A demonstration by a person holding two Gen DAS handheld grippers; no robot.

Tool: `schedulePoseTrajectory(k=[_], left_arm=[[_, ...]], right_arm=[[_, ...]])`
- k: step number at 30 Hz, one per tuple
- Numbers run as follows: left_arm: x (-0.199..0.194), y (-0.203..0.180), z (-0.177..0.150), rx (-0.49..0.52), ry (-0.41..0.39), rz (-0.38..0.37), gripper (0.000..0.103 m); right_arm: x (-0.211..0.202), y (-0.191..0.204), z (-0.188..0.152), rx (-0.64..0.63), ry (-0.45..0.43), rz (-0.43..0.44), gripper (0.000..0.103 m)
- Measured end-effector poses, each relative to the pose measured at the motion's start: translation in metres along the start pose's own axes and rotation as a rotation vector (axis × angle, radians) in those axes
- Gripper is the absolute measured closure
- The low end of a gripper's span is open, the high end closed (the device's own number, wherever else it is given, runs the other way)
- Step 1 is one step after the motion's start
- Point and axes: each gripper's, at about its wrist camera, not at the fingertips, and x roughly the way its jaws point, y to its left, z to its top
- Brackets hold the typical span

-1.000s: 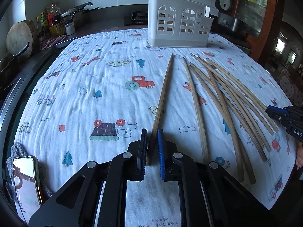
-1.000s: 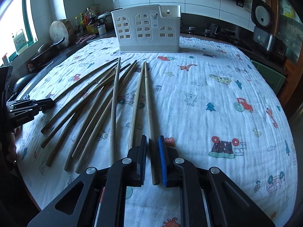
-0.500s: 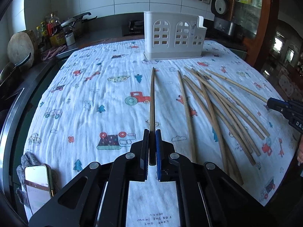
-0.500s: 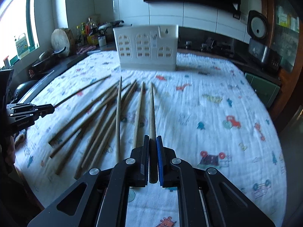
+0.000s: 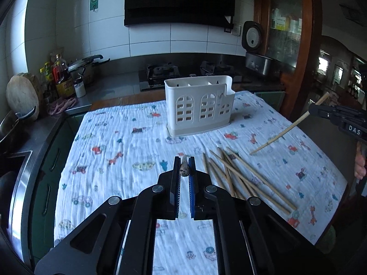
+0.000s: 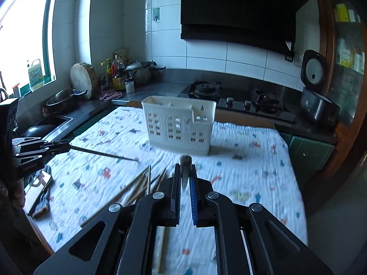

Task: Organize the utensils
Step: 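Lift the left tool's chopstick over the white holder while the right tool carries its chopstick there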

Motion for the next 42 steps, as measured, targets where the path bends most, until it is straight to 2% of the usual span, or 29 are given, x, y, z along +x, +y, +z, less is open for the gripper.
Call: schedulePoseTrajectory(k=[7, 13, 21, 25, 28, 32, 42], left_arm=[[0.012, -0.001, 0.06, 0.04, 0.001, -0.008, 0.098], [-0.006, -0.007, 0.117, 0.08, -0.062, -0.044, 0.098], [-0.028, -0.014, 0.198, 0.096, -0.217, -0.063, 0.098], [-0.015, -0.02, 0.225, 0.1, -0.268, -0.015, 0.098], [0.004, -0.021, 0.234, 0.087, -0.279, 0.014, 0.098], [0.034, -0.014, 0.239, 0.055, -0.254, 0.021, 0.098], [0.107, 0.023, 0.211, -0.053, -0.109, -0.012, 0.098]], right_arm=[[0.009, -0.017, 0.078, -0.016, 0.005, 0.019, 0.096], [0.021, -0.026, 0.135, -0.037, 0.002, 0.002, 0.096], [0.049, -0.029, 0.177, -0.055, 0.005, -0.048, 0.096], [0.065, -0.035, 0.185, -0.038, 0.001, -0.052, 0.096], [0.08, -0.038, 0.188, -0.037, 0.018, -0.055, 0.096], [0.098, -0.041, 0.183, -0.039, 0.046, -0.05, 0.096], [0.135, -0.05, 0.162, -0.016, 0.097, -0.041, 0.096]])
